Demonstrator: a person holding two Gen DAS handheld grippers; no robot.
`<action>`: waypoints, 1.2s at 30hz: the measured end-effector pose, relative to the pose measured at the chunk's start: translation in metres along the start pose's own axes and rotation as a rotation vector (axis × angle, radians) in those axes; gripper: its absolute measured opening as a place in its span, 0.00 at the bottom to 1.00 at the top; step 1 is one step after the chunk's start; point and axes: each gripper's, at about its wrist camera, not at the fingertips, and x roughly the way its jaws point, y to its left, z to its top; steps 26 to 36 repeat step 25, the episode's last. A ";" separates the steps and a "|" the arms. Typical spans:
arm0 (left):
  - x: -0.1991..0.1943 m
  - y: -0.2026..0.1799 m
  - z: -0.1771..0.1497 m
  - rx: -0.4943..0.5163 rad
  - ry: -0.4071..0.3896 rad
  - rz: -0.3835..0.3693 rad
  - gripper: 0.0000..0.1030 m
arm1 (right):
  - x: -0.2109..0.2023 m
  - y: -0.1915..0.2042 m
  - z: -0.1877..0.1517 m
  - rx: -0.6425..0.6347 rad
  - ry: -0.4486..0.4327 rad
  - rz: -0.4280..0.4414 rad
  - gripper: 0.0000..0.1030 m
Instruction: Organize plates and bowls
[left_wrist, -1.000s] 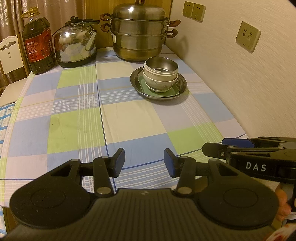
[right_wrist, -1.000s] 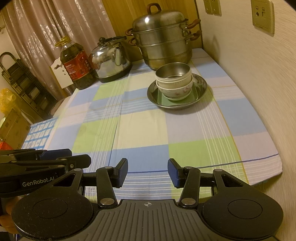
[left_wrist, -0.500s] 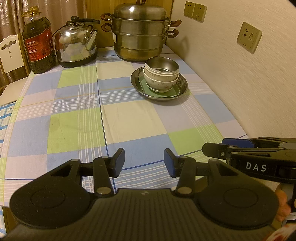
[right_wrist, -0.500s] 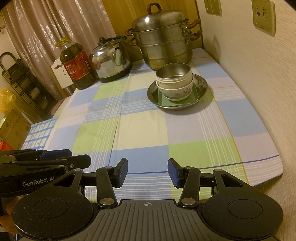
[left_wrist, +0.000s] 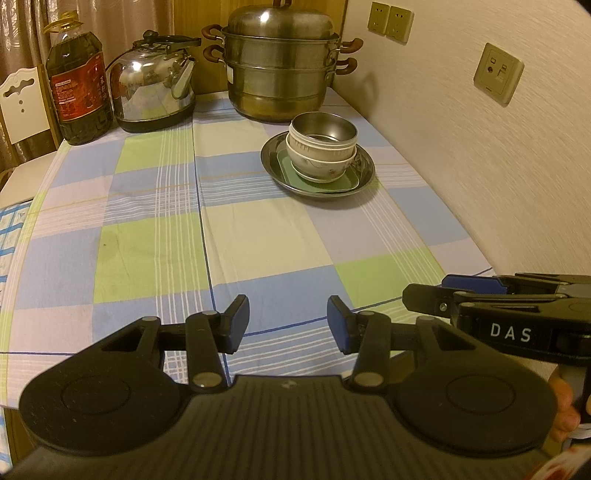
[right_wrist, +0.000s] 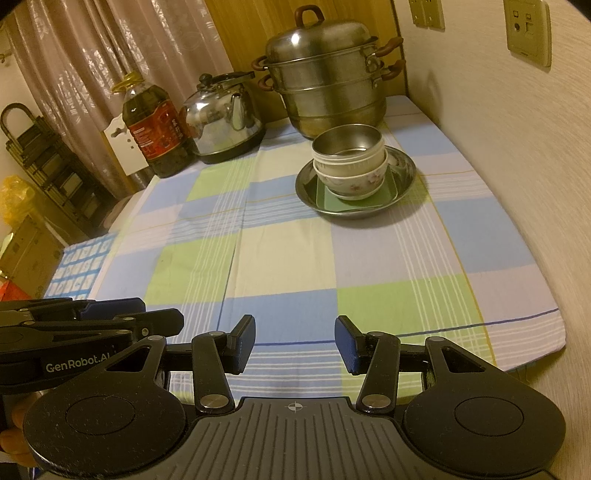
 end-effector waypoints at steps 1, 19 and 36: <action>0.000 0.000 0.000 0.000 0.000 -0.001 0.42 | 0.000 0.000 0.000 0.000 0.000 0.000 0.47; 0.001 0.001 -0.001 0.000 0.000 -0.003 0.42 | 0.000 -0.001 0.001 -0.001 -0.001 0.002 0.47; 0.002 0.000 -0.001 -0.004 -0.001 0.005 0.42 | -0.001 -0.001 0.002 -0.002 0.000 0.004 0.47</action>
